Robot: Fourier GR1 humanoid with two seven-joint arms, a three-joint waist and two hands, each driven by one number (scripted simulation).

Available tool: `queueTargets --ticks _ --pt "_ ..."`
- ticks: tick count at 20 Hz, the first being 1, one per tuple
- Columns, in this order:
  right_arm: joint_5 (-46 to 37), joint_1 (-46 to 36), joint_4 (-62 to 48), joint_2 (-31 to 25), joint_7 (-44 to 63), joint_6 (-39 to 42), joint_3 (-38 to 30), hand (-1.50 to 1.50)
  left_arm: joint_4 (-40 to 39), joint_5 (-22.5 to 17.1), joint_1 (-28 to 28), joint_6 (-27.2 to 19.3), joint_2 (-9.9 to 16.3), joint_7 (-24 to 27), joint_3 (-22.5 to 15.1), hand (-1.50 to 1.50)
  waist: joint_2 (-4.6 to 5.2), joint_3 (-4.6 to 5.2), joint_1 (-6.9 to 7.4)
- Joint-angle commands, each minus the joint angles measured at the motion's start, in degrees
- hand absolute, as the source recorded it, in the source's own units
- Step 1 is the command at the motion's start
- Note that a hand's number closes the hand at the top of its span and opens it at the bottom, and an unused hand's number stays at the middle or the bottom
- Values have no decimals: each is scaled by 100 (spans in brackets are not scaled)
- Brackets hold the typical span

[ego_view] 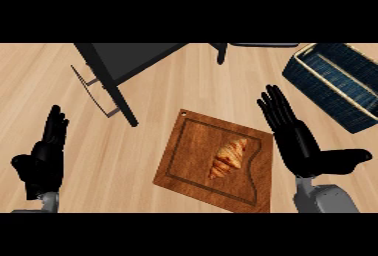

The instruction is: Pick the croissant from the cutting board and place it in the basket

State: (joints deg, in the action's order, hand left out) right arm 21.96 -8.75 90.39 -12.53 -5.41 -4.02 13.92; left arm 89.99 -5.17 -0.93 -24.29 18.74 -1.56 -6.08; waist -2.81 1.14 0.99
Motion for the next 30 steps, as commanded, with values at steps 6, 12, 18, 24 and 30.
queueTargets --ticks 6,12,18,24,30 --pt "-820 400 -73 -329 -151 -1106 -659 150 -384 134 854 875 631 -1081 -324 0 293 -115 -322" --pt "-3543 -137 -326 913 -1549 -2871 970 -150 -652 -86 1128 1209 461 -1214 -441 0 306 -99 -184" --pt "-5418 -197 -888 311 629 -3704 877 -150 -587 -128 790 1172 537 -1117 -313 0 223 -22 -330" --pt "-6371 -158 -930 -625 2422 -2173 1088 -150 -511 -102 610 1211 697 -1120 -266 0 153 19 -422" --pt "-6231 -403 -160 -568 4212 -27 1785 -150 -480 -196 741 1284 619 -1170 -280 0 160 -24 -364"
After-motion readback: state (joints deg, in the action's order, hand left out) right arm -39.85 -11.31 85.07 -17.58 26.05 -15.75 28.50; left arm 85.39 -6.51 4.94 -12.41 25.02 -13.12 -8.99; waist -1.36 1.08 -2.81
